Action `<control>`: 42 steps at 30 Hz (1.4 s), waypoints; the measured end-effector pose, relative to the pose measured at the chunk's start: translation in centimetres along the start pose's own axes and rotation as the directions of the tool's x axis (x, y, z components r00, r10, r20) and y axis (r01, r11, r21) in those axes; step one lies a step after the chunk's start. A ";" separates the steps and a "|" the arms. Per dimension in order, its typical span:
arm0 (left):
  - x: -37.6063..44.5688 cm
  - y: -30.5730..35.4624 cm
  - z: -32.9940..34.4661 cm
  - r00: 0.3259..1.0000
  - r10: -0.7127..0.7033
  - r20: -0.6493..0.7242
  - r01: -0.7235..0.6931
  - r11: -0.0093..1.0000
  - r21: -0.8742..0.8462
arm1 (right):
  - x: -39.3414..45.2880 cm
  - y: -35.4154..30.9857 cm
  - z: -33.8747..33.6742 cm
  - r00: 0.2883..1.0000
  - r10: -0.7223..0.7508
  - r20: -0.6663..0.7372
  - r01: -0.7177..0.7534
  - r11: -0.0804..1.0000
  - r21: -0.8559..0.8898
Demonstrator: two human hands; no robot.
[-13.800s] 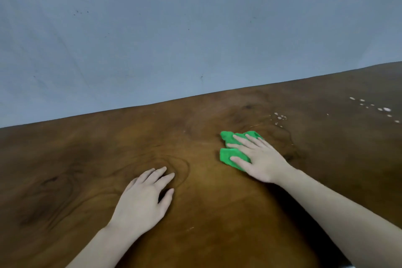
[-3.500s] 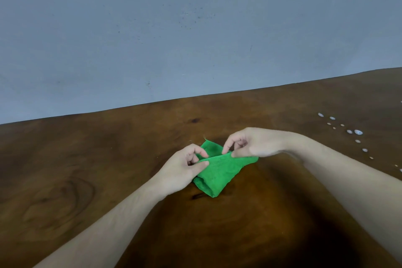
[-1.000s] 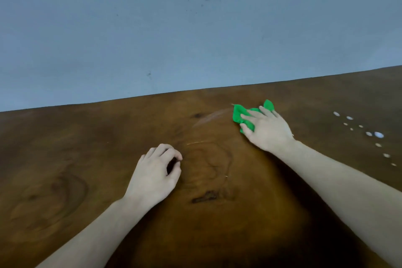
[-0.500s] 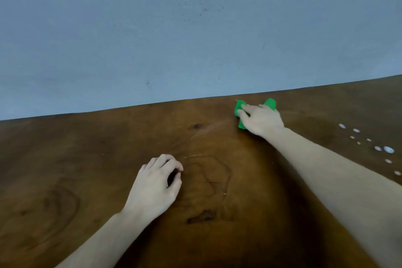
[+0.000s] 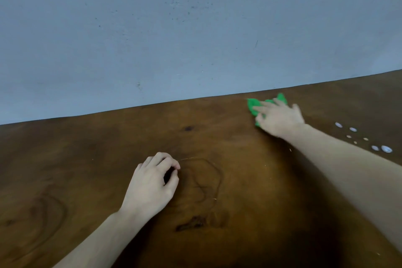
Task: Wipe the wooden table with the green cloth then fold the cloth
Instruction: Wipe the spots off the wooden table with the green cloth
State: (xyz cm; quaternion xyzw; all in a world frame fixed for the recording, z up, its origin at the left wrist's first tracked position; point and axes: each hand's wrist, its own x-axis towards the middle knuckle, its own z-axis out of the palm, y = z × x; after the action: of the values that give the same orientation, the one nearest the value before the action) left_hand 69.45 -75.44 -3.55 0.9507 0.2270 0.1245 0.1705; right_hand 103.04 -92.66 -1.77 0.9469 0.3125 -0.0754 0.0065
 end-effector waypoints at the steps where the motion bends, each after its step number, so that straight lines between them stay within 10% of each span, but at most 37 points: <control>1: 0.0 0.1 0.1 1.000 0.005 0.000 -0.005 1.000 0.004 | 0.3 2.2 -0.2 0.995 0.096 0.008 -0.096 0.995 0.013; 7: 0.1 0.7 0.3 1.000 -0.010 0.005 0.010 1.000 -0.003 | 1.8 4.5 -0.7 0.960 0.277 0.048 -0.281 0.949 0.142; 12: 0.2 1.1 0.9 0.999 0.010 -0.030 -0.010 1.000 0.004 | 1.9 -3.8 -0.3 0.994 -0.086 -0.064 0.092 0.991 0.101; 16: 1.3 2.2 1.5 0.999 0.028 -0.027 -0.028 0.999 0.017 | -3.8 -9.5 1.5 0.736 -0.677 -0.024 0.677 0.736 0.012; 19: 2.1 3.3 1.9 1.000 0.029 -0.012 -0.029 1.000 -0.003 | -6.6 -6.8 2.3 0.576 -0.816 0.039 0.817 0.575 -0.043; 22: 2.8 4.2 2.4 0.999 0.053 0.007 -0.053 0.999 0.007 | -4.7 -1.3 1.8 0.753 -0.658 0.019 0.652 0.742 -0.153; 25: 3.6 5.2 3.1 0.998 0.053 0.030 -0.054 0.998 0.021 | -0.1 5.3 1.0 0.979 -0.189 -0.077 0.178 0.975 -0.133; 30: 5.0 6.6 3.9 0.997 0.053 0.050 -0.056 0.996 0.065 | 6.4 8.8 -0.4 0.977 0.207 -0.048 -0.204 0.978 0.050; 34: 5.7 7.2 4.4 0.999 0.026 0.038 -0.029 0.997 0.075 | 7.4 0.9 -0.1 0.988 -0.134 -0.072 0.133 0.991 -0.011; 38: 5.8 7.7 4.6 1.000 0.013 0.020 -0.015 0.994 0.104 | 5.8 -6.8 0.7 0.768 -0.641 0.012 0.641 0.766 -0.049; 42: 6.1 8.1 4.5 0.999 -0.006 0.050 -0.001 0.990 0.138 | 7.0 -5.0 -0.1 0.733 -0.679 0.021 0.680 0.733 -0.033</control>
State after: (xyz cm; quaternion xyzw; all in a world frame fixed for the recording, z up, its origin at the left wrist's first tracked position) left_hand 79.30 -80.56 -3.61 0.9627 0.2320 0.0843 0.1105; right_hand 105.65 -84.44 -2.48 0.7668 0.6380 -0.0700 -0.0024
